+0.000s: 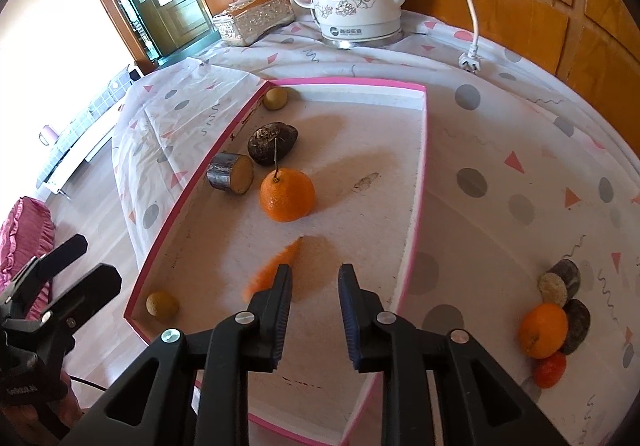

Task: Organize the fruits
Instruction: 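Carry the carrot into the pink tray and open the right gripper, then withdraw the right gripper from the tray back toward the fruits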

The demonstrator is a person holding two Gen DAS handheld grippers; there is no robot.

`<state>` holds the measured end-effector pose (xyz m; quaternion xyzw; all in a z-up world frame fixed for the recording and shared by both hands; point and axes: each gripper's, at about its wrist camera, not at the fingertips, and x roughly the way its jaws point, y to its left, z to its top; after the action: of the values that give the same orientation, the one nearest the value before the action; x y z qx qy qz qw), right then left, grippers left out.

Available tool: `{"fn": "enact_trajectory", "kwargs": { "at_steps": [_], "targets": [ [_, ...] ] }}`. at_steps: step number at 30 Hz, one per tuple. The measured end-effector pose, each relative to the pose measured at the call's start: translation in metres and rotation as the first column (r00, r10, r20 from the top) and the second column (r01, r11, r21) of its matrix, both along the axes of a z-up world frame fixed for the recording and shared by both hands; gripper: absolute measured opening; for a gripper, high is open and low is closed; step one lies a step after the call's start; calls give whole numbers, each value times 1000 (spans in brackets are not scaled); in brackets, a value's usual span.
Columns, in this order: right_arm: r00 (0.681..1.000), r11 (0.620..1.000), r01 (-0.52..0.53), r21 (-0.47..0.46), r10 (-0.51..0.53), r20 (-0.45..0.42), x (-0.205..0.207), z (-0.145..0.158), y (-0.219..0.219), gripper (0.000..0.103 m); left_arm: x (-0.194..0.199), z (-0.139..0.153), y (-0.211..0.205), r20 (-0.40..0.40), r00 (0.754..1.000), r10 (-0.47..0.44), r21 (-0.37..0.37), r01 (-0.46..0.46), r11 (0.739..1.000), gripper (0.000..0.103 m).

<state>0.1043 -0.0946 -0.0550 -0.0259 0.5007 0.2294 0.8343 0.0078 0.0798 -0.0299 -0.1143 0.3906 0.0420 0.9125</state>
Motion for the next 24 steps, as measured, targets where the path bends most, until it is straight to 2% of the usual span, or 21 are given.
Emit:
{"fn": "enact_trajectory", "kwargs": {
  "at_steps": [11, 24],
  "targets": [
    [997, 999, 23, -48, -19, 81, -20, 17, -17, 29, -1, 2, -8, -2, 1000, -20, 18, 20, 1000, 101],
    [991, 992, 66, -108, -52, 127, -35, 26, -45, 34, -4, 6, -27, 14, 997, -72, 60, 71, 996, 101]
  ]
}}
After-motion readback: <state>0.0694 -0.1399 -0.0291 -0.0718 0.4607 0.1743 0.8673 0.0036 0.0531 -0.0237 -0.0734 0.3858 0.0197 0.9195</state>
